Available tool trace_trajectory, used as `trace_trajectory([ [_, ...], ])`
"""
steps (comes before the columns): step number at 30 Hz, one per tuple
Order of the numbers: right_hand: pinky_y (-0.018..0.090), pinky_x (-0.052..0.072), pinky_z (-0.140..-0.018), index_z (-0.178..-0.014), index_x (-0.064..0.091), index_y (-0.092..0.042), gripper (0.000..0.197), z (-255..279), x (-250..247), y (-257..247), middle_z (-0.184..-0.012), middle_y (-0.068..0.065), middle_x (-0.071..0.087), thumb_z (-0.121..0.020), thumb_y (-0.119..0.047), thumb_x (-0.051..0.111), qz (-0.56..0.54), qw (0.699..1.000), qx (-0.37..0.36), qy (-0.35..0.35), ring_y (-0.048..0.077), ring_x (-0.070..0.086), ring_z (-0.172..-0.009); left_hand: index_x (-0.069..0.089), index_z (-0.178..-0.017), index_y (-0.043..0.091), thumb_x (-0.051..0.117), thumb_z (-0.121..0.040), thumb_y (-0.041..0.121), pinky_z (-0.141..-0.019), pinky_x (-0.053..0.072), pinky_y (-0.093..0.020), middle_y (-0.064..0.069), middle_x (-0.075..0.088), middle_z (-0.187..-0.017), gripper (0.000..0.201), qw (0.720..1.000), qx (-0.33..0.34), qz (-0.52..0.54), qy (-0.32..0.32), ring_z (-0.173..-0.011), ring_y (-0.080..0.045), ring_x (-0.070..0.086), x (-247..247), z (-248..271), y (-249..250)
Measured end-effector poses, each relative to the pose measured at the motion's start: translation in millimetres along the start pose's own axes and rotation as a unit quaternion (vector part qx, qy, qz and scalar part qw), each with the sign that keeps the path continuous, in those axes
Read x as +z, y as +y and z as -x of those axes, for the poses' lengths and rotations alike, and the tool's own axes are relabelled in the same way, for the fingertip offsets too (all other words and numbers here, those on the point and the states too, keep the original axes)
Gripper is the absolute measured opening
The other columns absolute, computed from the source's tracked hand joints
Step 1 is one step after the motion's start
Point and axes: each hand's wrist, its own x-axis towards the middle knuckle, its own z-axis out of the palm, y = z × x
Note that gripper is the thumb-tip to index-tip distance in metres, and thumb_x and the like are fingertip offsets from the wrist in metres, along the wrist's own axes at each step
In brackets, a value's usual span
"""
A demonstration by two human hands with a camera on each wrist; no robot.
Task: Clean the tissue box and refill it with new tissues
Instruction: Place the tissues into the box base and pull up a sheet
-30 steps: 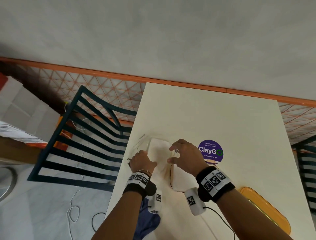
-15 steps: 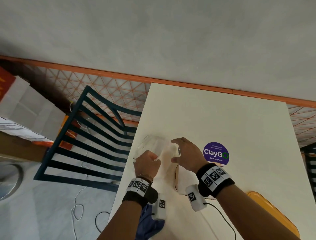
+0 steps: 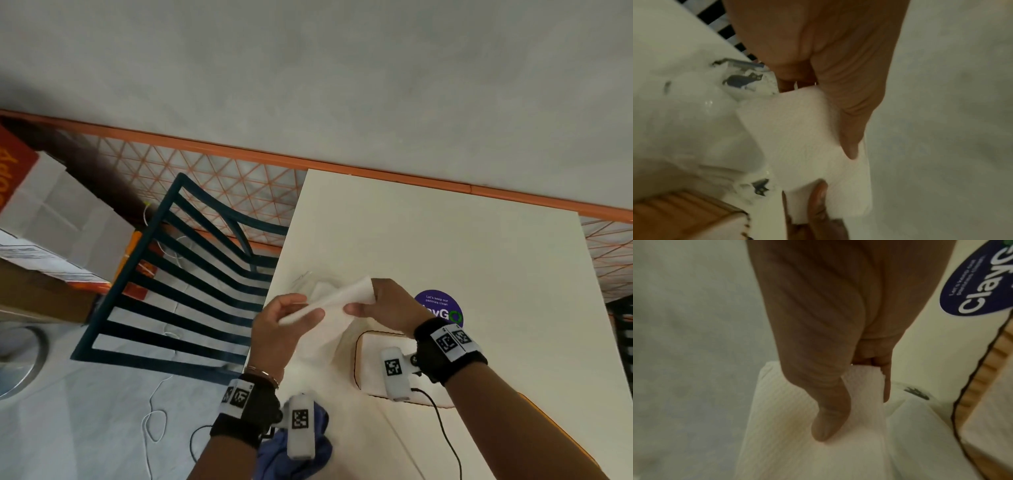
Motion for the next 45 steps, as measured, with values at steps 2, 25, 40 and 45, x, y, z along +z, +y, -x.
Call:
trace_trajectory([
  [2,0.032,0.056,-0.088,-0.108,0.073,-0.02,0.025,11,-2,-6,-0.104,-0.005,0.078,-0.084,-0.021,0.081,-0.079,0.997,-0.012,0.014,0.012,0.073,-0.099,0.073,-0.107,0.029,0.094,-0.065,0.014,-0.083,0.062,-0.037,0.002,0.076,-0.105,0.049,0.997,-0.023,0.076,-0.012,-0.098,-0.017,0.073,1,-1,6],
  [25,0.028,0.058,-0.081,-0.097,0.076,-0.027,0.041,154,-4,100,-0.102,-0.016,0.073,-0.067,-0.002,0.087,-0.109,0.962,0.0,0.251,0.006,0.067,-0.096,0.071,-0.084,0.026,0.079,-0.055,-0.001,-0.063,0.055,-0.023,0.008,0.072,-0.088,0.041,0.988,0.01,-0.106,-0.113,-0.081,-0.014,0.067,113,70,-34],
  [40,0.036,0.059,-0.09,-0.112,0.074,-0.02,0.029,167,-32,87,-0.105,-0.002,0.078,-0.086,-0.007,0.077,-0.177,0.96,0.008,0.218,0.016,0.073,-0.099,0.071,-0.09,0.023,0.074,-0.071,-0.001,-0.055,0.05,-0.021,0.001,0.073,-0.083,0.031,0.989,-0.013,-0.101,-0.105,-0.071,-0.014,0.065,105,58,-21],
  [45,0.033,0.06,-0.086,-0.112,0.071,-0.028,0.032,173,-37,81,-0.103,-0.004,0.077,-0.085,-0.013,0.079,-0.159,0.956,0.0,0.245,0.013,0.072,-0.095,0.073,-0.097,0.023,0.078,-0.073,0.003,-0.074,0.06,-0.032,0.005,0.078,-0.09,0.031,0.985,-0.028,-0.084,-0.147,-0.089,-0.017,0.073,101,63,-24],
])
